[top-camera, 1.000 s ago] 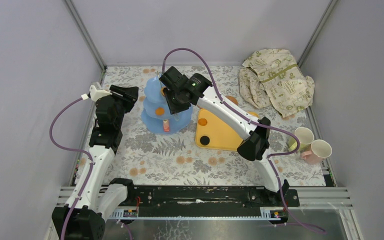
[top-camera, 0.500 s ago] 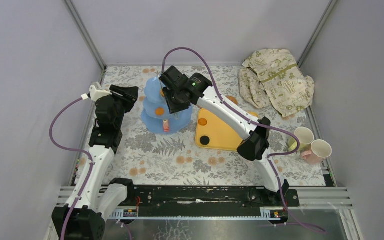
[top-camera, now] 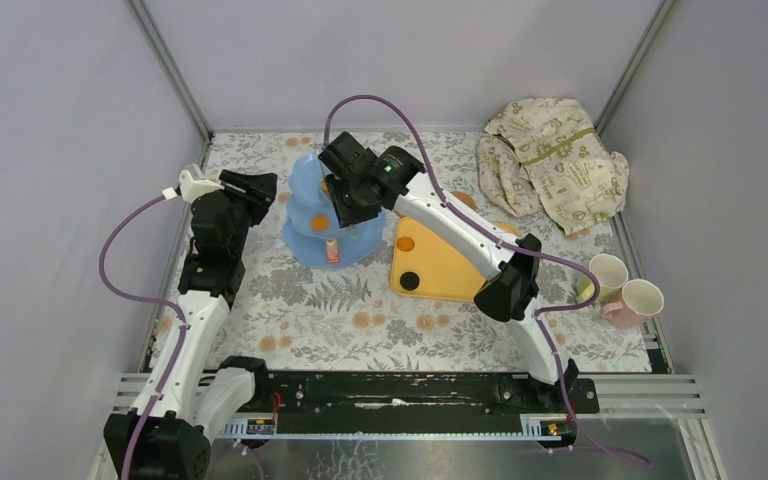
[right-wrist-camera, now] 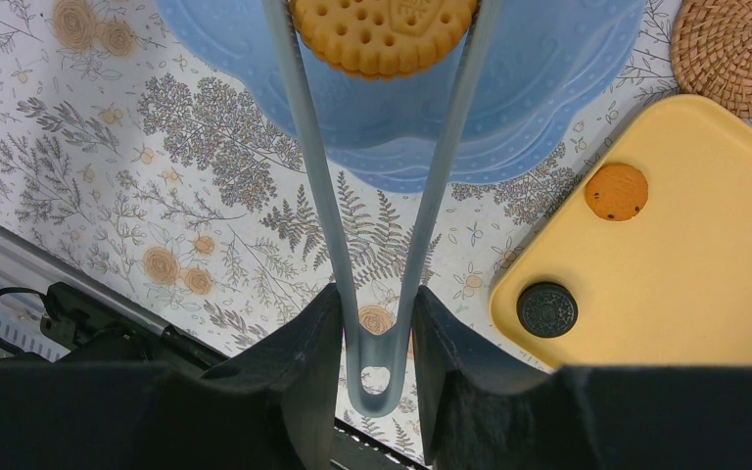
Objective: Serve the afternoon tea
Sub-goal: Place the desert on the desert table.
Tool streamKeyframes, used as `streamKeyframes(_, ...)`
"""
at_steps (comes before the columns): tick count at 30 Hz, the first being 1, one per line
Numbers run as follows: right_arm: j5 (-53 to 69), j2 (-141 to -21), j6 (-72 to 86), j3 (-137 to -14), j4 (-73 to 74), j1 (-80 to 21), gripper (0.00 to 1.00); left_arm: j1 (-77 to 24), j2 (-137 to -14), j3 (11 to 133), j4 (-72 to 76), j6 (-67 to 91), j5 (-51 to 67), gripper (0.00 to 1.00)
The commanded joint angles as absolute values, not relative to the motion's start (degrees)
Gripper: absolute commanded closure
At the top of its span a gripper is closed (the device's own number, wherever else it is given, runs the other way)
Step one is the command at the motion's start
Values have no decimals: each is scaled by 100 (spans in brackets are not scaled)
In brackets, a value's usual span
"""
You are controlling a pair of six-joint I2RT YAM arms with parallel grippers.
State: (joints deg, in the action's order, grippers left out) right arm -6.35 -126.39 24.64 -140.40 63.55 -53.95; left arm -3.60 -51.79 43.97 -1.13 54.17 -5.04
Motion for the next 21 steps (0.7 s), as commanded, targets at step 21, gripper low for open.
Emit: streamKeyframes(21,-621,-12182,2373,-13790,6103,-5432,60,-390,-5090,4585,-99,5423,-452,43)
